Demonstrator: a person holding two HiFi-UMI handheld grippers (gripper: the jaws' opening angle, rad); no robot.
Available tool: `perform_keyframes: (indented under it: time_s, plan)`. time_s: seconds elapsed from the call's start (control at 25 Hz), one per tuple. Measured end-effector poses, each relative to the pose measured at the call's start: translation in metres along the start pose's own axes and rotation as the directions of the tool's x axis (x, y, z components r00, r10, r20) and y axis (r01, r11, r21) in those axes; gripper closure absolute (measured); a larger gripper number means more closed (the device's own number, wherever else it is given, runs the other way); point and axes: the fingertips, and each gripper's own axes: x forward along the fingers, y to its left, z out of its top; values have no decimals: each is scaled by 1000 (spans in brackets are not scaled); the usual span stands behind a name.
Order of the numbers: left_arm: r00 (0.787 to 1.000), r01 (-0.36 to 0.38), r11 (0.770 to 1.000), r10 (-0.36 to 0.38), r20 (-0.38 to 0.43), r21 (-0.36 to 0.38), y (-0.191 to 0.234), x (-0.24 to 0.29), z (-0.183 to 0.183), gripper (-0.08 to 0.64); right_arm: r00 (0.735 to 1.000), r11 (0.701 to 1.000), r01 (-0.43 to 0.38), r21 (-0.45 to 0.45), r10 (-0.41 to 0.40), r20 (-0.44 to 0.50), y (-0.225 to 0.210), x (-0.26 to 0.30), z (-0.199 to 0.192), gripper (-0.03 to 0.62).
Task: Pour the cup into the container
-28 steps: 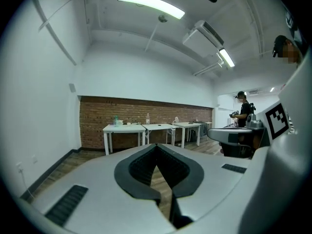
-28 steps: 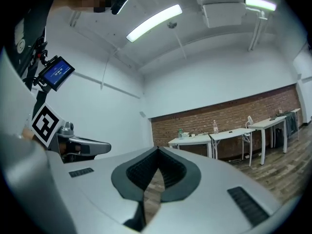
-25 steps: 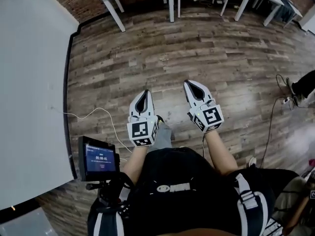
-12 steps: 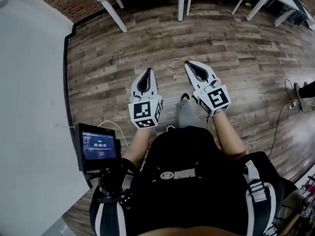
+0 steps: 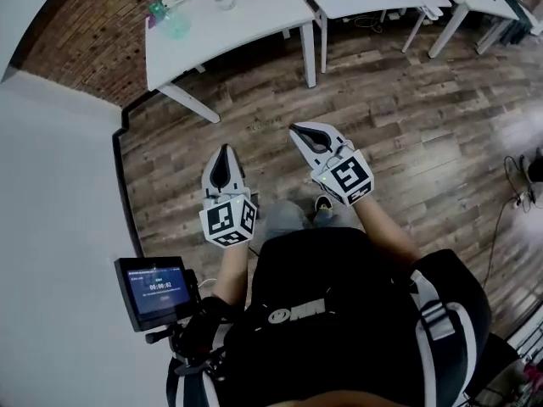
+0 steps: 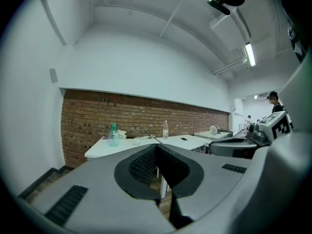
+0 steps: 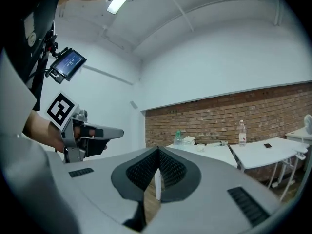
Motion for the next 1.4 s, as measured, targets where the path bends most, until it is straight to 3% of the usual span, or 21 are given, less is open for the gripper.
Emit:
perform_keyframes:
  time_s: [0.28, 0.56, 0.64, 0.76, 0.84, 1.0, 1.16, 1.4]
  plan:
    - [1000, 1, 1000, -1, -12, 4, 80, 186, 0, 561, 1000, 1000, 14, 25, -14, -7, -125, 162, -5, 597]
    - [999, 41, 999, -41, -4, -24, 199, 351, 46, 561, 991, 996, 73, -57, -79, -109, -232, 341, 14, 591]
    - [999, 36, 999, -37, -17, -39, 226, 388, 50, 561, 989, 998, 37, -45, -43, -142, -263, 381, 7, 449]
    - [999, 26, 998, -28, -39, -51, 255, 437, 51, 561, 975, 999, -28, -46, 17, -223, -317, 436, -25, 358]
    - [998, 18, 999, -21, -58, -49, 270, 470, 51, 561, 952, 996, -74, -50, 55, -302, -357, 475, -62, 303]
    - [991, -54, 998, 53, -123, -9, 305, 529, 46, 561, 898, 988, -147, -41, 116, -424, -425, 549, -135, 275]
    - [976, -136, 991, 135, -172, 7, 332, 574, 46, 561, 852, 964, -266, -24, 223, -473, -448, 607, -168, 275]
    - [966, -177, 984, 174, -189, 2, 350, 612, 56, 561, 836, 932, -362, 24, 336, -433, -440, 642, -175, 275]
